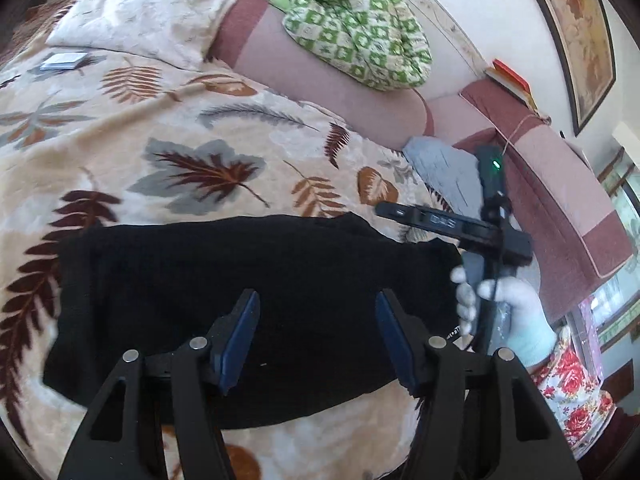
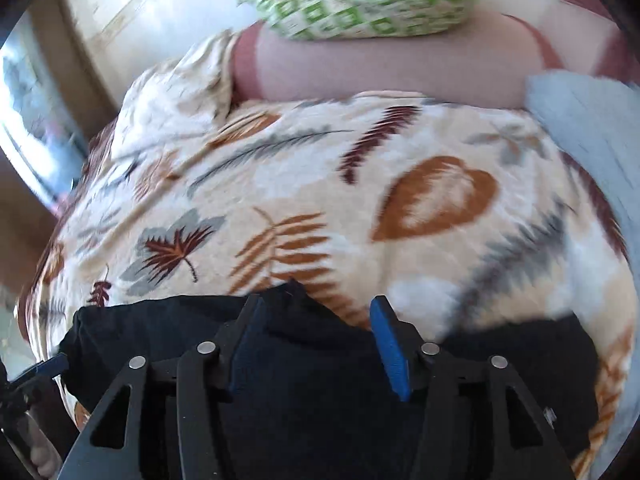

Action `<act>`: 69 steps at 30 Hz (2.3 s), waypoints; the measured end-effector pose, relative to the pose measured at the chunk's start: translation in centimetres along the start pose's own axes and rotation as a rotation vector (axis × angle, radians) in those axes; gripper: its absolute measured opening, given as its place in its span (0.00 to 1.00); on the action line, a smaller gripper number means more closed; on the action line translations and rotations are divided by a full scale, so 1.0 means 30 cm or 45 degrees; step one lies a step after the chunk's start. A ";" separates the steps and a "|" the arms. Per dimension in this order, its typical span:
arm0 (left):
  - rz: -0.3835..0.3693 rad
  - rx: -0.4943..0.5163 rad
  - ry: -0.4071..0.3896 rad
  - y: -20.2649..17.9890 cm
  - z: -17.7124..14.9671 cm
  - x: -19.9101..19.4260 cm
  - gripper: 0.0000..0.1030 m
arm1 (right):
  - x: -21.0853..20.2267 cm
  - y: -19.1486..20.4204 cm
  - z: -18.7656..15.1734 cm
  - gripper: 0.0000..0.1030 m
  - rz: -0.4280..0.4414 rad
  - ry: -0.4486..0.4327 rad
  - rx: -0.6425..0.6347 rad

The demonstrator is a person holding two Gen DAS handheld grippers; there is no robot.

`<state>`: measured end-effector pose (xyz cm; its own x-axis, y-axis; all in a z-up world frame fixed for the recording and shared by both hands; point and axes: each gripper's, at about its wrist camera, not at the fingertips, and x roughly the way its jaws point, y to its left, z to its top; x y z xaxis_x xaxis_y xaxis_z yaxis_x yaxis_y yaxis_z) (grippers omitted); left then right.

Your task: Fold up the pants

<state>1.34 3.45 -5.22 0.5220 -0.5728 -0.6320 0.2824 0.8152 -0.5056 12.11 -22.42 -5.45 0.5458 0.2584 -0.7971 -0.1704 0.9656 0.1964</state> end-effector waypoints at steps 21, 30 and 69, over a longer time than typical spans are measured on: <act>0.096 0.325 0.138 -0.125 -0.166 0.247 0.57 | 0.145 -0.100 0.143 0.03 -0.142 0.122 0.009; 0.176 0.365 0.127 -0.143 -0.182 0.254 0.58 | 0.149 0.027 -0.015 0.04 0.107 0.285 -0.008; 0.148 0.287 0.279 -0.208 -0.188 0.164 0.59 | -0.155 -0.593 -0.194 0.55 -0.238 0.048 0.363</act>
<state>-2.40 -4.94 -8.49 0.3826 -0.4599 -0.8013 0.4151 0.8604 -0.2957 7.82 -40.98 -8.57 0.5145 0.0799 -0.8538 0.1689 0.9667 0.1923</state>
